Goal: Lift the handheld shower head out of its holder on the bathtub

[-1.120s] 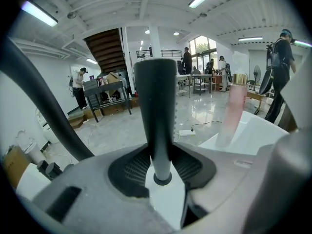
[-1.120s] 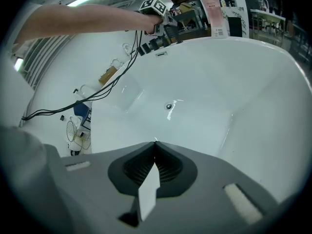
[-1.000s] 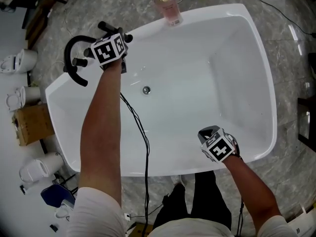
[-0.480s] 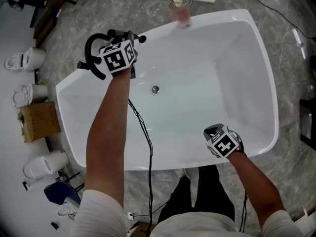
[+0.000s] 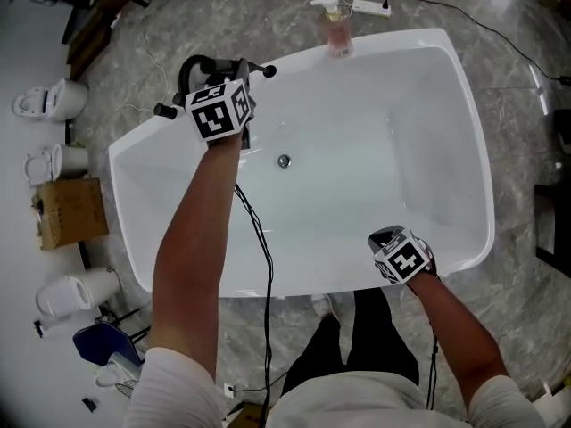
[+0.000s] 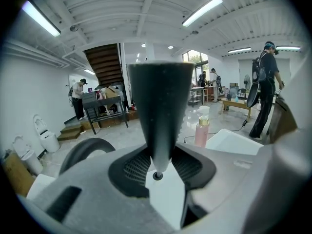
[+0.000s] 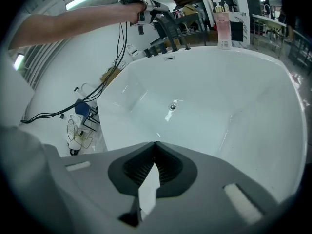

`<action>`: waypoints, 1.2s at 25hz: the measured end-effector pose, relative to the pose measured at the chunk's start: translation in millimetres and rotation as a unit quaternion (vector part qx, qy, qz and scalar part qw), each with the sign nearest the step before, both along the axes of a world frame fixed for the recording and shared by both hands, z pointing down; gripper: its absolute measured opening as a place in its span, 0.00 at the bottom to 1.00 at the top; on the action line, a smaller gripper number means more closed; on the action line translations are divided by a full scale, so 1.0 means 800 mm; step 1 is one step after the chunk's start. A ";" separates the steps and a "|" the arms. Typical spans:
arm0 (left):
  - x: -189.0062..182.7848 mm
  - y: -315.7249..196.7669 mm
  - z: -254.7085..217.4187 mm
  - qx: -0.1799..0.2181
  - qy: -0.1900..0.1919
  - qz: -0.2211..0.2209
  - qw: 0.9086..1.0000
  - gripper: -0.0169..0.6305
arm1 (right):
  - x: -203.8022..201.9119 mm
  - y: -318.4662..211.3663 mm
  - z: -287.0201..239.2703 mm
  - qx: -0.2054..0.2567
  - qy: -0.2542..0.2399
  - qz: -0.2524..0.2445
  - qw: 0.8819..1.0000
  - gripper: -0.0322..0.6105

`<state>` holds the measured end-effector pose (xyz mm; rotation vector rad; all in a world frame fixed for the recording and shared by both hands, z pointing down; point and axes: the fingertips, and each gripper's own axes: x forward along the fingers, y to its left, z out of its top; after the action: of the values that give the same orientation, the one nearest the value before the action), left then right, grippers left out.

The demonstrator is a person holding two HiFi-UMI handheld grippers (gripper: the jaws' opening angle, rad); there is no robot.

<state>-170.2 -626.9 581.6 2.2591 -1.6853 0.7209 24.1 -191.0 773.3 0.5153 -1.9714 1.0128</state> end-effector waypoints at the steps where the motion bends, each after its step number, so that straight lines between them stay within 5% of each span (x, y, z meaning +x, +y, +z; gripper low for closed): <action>1: -0.001 0.006 -0.008 0.002 0.002 -0.002 1.000 0.24 | 0.001 0.001 -0.003 0.002 0.000 0.001 1.000 0.07; 30: -0.011 0.183 -0.240 0.051 0.024 0.020 0.998 0.24 | -0.021 0.059 -0.121 0.059 -0.015 -0.023 0.998 0.07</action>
<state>-178.8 -480.8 390.0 2.3646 -1.6962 0.5962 7.2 -144.2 676.6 0.5193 -2.0707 0.8836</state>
